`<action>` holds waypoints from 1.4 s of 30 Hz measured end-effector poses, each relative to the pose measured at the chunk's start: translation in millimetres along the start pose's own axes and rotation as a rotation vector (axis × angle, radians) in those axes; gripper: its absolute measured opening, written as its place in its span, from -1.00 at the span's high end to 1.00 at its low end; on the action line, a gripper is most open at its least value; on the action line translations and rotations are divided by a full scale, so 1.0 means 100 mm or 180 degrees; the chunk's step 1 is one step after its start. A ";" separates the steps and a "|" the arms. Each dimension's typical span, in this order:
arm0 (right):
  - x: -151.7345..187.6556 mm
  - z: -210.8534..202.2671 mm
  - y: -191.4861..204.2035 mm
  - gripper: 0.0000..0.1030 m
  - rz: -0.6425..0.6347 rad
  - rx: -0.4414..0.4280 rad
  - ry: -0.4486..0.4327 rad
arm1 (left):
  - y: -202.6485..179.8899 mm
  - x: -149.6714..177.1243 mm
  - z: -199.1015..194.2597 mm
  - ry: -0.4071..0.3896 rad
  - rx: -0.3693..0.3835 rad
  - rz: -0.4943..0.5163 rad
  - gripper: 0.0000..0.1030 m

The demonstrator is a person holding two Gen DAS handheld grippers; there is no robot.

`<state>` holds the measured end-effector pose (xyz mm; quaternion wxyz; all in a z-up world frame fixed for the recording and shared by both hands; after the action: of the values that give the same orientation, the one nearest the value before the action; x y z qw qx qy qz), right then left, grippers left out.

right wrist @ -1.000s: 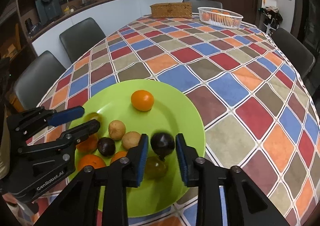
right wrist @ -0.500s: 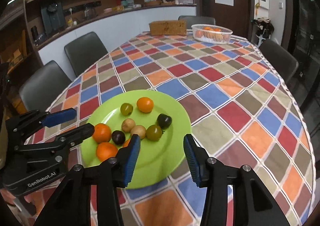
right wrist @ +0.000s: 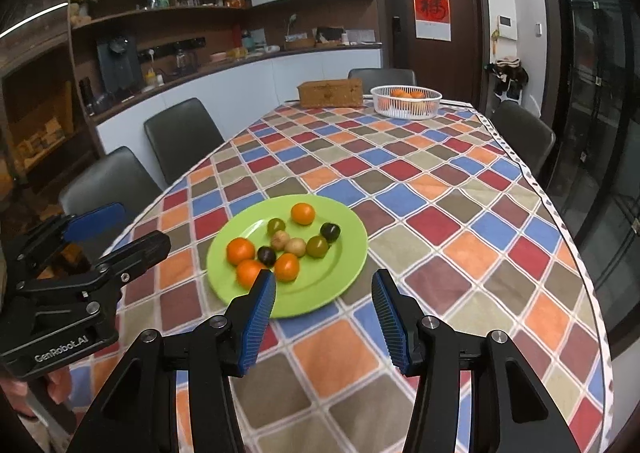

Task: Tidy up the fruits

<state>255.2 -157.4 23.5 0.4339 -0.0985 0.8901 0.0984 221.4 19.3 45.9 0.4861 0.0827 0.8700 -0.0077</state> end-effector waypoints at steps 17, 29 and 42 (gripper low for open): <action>0.54 -0.84 0.06 -0.28 -0.0067 0.0252 -0.0331 | -0.26 0.37 -0.70 -0.0212 -0.0101 -0.0032 -0.71; 0.73 -1.09 0.08 -0.28 -0.0019 0.0324 -0.0416 | -0.31 0.51 -0.98 -0.0361 -0.0229 -0.0033 -0.78; 0.80 -1.24 0.11 -0.28 0.0000 0.0354 -0.0485 | -0.32 0.57 -1.17 -0.0441 -0.0208 -0.0062 -0.81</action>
<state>110.7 -186.0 36.1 0.5052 -0.0665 0.8586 0.0561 88.5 6.1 56.9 0.5474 0.0576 0.8348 0.0103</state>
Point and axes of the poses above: each gripper's, at about its wrist camera, not at the fingertips, and z roughly the way its jaws point, y to its left, x to its underside, the point moved 1 cm from there along z, roughly the way its jaws point, and after that the axes turned 1 degree about -z, right-handed, at the moved point
